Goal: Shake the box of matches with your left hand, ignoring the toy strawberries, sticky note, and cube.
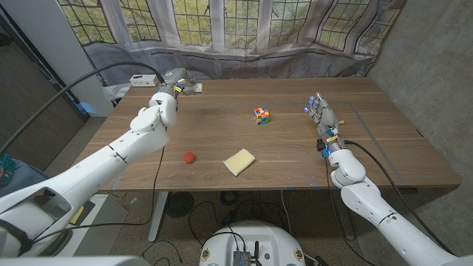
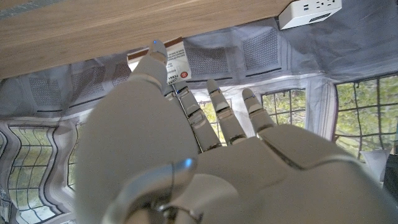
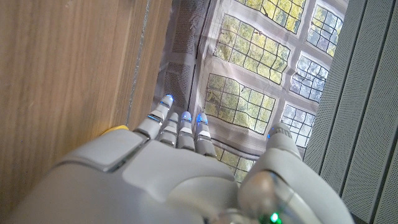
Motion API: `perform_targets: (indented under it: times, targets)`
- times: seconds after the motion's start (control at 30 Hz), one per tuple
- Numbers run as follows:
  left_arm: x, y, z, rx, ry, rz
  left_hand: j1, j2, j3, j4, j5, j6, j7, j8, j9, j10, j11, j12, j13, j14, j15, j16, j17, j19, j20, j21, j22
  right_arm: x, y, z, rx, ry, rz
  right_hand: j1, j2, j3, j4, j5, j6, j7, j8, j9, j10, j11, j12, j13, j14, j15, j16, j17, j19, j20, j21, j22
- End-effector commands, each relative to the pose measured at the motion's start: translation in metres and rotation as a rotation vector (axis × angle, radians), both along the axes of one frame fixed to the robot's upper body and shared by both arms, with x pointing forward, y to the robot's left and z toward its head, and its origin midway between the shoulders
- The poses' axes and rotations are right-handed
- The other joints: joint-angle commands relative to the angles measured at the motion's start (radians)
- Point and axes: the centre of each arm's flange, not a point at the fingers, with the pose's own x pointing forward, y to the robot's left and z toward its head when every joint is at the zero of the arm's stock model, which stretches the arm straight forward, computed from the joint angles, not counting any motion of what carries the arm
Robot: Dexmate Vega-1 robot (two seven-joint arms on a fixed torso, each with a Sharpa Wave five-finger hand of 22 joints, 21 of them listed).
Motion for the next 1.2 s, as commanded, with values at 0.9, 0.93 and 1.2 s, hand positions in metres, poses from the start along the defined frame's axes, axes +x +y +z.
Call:
perform_targets:
  times: [0.9, 0.93, 1.2]
  targets:
    - [0.049, 0.018, -0.023, 0.0, 0.23, 0.082, 0.008, 0.02, -0.001, 0.007, 0.008, 0.001, 0.01, -0.001, 0.006, -0.01, 0.002, 0.002, 0.007, -0.009, 0.004, 0.003, 0.001, -0.012, 0.006, 0.0, 0.003, 0.0, 0.006, 0.002, -0.007, 0.007, 0.003, 0.005, 0.006, -0.006, 0.0, -0.003, 0.004, 0.001, -0.001, 0.004, 0.009, 0.002, -0.001, 0.004, 0.004, 0.002, -0.001, 0.002, 0.012, 0.003, -0.001, 0.003]
    - [0.05, 0.019, -0.023, 0.003, 0.236, 0.082, 0.007, 0.02, -0.001, 0.007, 0.008, 0.0, 0.009, -0.001, 0.006, -0.011, 0.004, 0.002, 0.007, -0.01, 0.004, 0.003, 0.001, -0.012, 0.006, 0.0, 0.003, 0.0, 0.006, 0.001, -0.011, 0.005, 0.002, 0.005, 0.006, -0.006, 0.0, -0.003, 0.003, 0.002, -0.001, 0.004, 0.008, 0.001, -0.001, 0.004, 0.004, 0.002, -0.001, 0.002, 0.012, 0.003, -0.001, 0.003]
    - [0.054, 0.019, -0.028, 0.018, 0.281, 0.109, 0.007, 0.021, -0.002, 0.008, 0.008, -0.005, 0.014, -0.003, 0.006, -0.017, 0.005, 0.0, 0.007, -0.012, 0.008, 0.003, 0.001, -0.013, 0.006, 0.001, 0.003, 0.001, 0.007, 0.0, -0.01, 0.013, 0.003, 0.005, 0.006, -0.006, 0.0, -0.002, 0.004, 0.001, 0.0, 0.004, 0.008, 0.001, -0.001, 0.004, 0.004, 0.002, -0.001, 0.002, 0.012, 0.003, -0.001, 0.003]
